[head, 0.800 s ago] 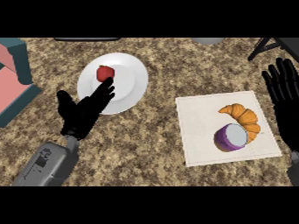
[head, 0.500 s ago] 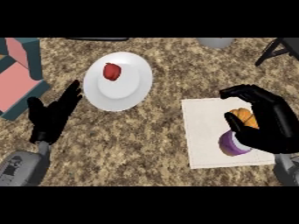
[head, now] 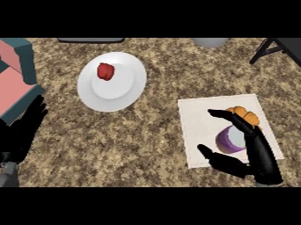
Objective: Pick the can from the placemat and place it in the tiered shelf
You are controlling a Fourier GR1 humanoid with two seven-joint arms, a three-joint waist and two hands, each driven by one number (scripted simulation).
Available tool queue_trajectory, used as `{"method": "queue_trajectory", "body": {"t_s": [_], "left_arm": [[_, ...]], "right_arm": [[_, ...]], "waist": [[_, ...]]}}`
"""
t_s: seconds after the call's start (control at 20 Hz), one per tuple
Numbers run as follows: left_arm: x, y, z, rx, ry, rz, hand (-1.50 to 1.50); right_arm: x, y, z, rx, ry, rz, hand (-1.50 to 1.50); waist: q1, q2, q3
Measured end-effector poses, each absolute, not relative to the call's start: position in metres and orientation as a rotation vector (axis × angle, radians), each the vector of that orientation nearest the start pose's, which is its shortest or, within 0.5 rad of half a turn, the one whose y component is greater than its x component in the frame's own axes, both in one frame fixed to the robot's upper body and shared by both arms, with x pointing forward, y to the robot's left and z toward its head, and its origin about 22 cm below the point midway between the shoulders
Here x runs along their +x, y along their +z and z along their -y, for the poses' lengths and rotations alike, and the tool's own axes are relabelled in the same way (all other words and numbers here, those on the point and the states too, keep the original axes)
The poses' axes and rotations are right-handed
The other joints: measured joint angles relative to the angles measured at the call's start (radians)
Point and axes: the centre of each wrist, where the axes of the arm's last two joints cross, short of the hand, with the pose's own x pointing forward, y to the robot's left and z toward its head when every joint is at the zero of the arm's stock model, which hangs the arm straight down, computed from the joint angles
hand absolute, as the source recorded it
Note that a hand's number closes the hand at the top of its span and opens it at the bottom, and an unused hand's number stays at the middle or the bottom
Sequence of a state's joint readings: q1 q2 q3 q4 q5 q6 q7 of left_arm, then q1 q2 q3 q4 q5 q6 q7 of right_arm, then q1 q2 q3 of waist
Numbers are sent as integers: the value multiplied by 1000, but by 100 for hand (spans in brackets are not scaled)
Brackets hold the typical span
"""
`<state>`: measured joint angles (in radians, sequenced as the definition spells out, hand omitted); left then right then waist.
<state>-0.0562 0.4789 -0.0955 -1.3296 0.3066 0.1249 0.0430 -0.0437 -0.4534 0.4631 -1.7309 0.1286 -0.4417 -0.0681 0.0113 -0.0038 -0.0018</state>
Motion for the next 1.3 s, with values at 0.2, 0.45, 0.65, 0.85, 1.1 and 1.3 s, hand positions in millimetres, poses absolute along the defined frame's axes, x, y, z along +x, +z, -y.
{"method": "queue_trajectory", "body": {"t_s": [0.2, 0.45, 0.65, 0.85, 1.1, 1.3], "left_arm": [[240, -6, -345, 251, -47, 1318, 0], [237, -3, -350, 265, -43, 1319, 0], [234, -5, -350, 268, -43, 1321, 0], [233, -4, -349, 263, -51, 1329, 0], [234, 1, -350, 254, -48, 1331, 0], [232, -1, -345, 251, -52, 1331, 0]], "right_arm": [[203, 48, 203, -464, 557, 1802, -150], [194, 73, 217, -703, 729, 1679, -150], [190, 94, 219, -817, 921, 1501, -150], [183, 102, 221, -884, 1161, 1274, -150], [184, 120, 203, -955, 1332, 1088, -150], [199, 128, 187, -991, 1403, 1012, -150]], "waist": [[-12, -2, -1], [-24, -5, -3], [-19, -4, -4], [-9, -1, -4], [0, 2, -1], [1, 3, 0]]}}
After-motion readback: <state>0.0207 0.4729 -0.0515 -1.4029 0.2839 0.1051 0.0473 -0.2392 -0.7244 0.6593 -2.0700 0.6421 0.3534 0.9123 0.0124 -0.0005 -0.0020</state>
